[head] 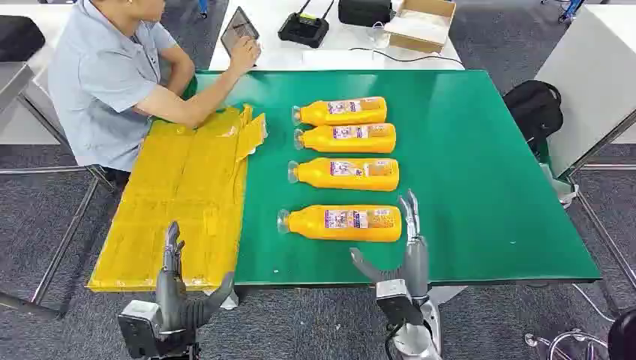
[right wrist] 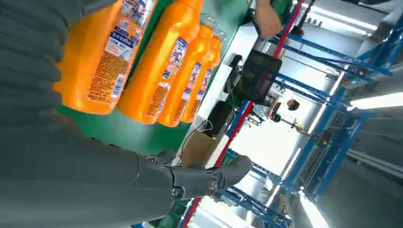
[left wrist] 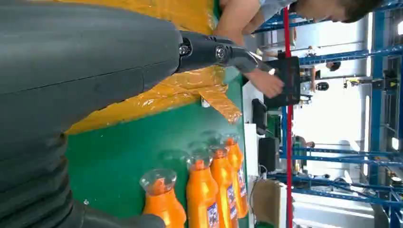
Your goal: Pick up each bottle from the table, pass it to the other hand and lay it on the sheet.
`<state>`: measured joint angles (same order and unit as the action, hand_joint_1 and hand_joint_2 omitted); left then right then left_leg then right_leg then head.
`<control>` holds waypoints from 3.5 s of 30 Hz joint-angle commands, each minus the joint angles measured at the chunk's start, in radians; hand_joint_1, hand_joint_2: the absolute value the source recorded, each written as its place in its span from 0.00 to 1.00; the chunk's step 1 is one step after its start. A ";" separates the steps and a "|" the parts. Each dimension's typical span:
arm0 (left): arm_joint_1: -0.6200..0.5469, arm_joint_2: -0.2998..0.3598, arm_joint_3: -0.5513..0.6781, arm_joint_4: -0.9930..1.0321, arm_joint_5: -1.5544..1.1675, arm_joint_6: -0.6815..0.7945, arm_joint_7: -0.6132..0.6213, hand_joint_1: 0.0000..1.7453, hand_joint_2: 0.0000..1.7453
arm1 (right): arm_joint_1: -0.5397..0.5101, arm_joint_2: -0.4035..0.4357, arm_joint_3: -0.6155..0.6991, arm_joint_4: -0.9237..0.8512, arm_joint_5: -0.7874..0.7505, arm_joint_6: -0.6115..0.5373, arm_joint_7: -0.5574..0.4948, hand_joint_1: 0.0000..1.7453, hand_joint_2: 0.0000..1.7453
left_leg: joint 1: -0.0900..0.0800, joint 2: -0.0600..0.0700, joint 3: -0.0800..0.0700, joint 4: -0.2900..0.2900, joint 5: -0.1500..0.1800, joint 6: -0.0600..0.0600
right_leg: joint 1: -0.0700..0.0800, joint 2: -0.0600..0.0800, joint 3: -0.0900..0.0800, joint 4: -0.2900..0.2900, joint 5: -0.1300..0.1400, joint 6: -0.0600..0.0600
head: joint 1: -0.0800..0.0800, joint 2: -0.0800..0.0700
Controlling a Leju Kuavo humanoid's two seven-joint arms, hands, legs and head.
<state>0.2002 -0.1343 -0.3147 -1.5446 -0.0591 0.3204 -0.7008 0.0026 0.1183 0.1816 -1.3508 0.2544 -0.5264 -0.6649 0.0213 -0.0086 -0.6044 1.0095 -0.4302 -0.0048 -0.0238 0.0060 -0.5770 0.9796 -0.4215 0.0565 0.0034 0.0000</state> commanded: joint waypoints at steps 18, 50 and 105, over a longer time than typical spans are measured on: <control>0.004 0.017 0.126 -0.008 -0.022 -0.066 0.003 0.00 1.00 | -0.060 0.061 -0.111 -0.019 -0.048 0.023 -0.033 0.00 1.00 | 0.000 0.002 0.004 -0.001 -0.001 0.001 | 0.001 0.000 0.003 -0.001 -0.001 -0.003 | 0.000 0.000; 0.037 -0.007 0.158 -0.042 -0.082 -0.080 0.003 0.00 1.00 | 0.067 0.089 -0.145 -0.077 0.007 0.073 -0.033 0.00 1.00 | 0.000 0.001 0.002 0.000 -0.001 0.001 | 0.000 0.000 0.001 -0.001 -0.001 -0.002 | 0.000 0.000; -0.196 -0.009 -0.086 0.126 -0.126 -0.059 0.077 0.00 1.00 | -0.569 -0.091 0.212 0.863 0.909 0.130 0.694 0.00 1.00 | -0.001 0.002 0.002 0.000 0.002 0.002 | 0.000 0.001 0.001 0.000 0.002 0.000 | 0.000 0.000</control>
<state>0.0041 -0.1553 -0.4211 -1.4176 -0.1736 0.2655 -0.6451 -0.5042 0.0401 0.3014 -0.5424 1.0895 -0.5466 -0.0865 0.0209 -0.0083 -0.6039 1.0096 -0.4272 -0.0045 -0.0243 0.0065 -0.5770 0.9796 -0.4188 0.0593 0.0034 0.0000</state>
